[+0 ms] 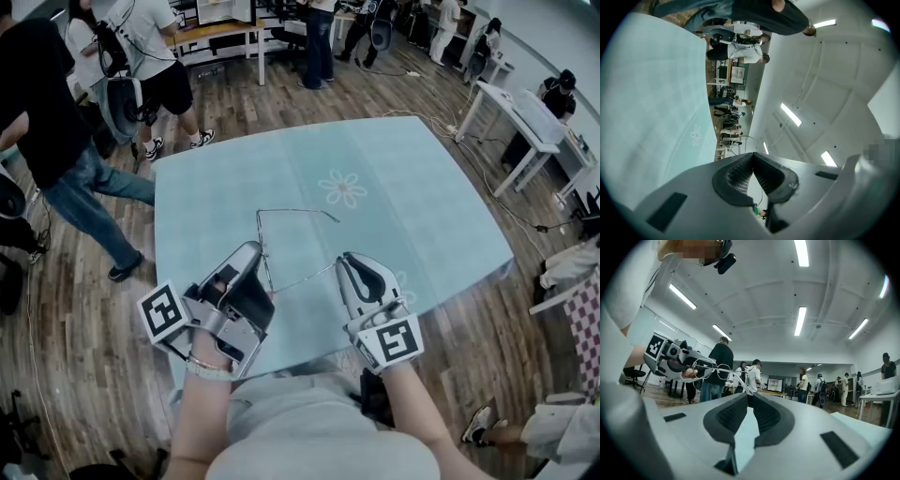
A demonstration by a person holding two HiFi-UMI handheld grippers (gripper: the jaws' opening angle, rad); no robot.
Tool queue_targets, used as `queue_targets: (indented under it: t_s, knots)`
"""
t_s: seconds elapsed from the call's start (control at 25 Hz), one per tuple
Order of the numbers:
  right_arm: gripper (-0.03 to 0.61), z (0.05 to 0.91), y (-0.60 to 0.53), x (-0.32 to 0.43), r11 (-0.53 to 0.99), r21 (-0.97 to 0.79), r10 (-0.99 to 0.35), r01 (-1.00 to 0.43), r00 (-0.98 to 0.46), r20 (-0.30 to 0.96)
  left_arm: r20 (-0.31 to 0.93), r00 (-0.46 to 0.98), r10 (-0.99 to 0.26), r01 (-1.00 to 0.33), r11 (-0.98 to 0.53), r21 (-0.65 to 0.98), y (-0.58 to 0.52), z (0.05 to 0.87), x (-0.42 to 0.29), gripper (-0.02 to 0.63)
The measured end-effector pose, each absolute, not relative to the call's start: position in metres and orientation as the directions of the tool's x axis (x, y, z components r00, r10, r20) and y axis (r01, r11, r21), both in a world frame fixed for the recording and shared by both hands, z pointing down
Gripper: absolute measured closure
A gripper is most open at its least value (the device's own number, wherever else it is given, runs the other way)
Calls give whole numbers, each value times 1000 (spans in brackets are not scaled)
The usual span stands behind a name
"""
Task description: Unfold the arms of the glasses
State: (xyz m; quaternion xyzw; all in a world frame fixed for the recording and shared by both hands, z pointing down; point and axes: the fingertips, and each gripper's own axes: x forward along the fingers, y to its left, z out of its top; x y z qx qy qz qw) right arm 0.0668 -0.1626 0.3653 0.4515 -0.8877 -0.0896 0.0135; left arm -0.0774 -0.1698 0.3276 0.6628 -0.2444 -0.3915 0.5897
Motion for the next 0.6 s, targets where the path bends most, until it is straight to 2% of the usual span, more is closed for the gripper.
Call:
queue_targets:
  t_s: [0.6]
  knots:
    - [541,372,-144,73,588,164,-798,-792,-602,-43,-225,558,-799,121,-190,974,-171,330,-81,604]
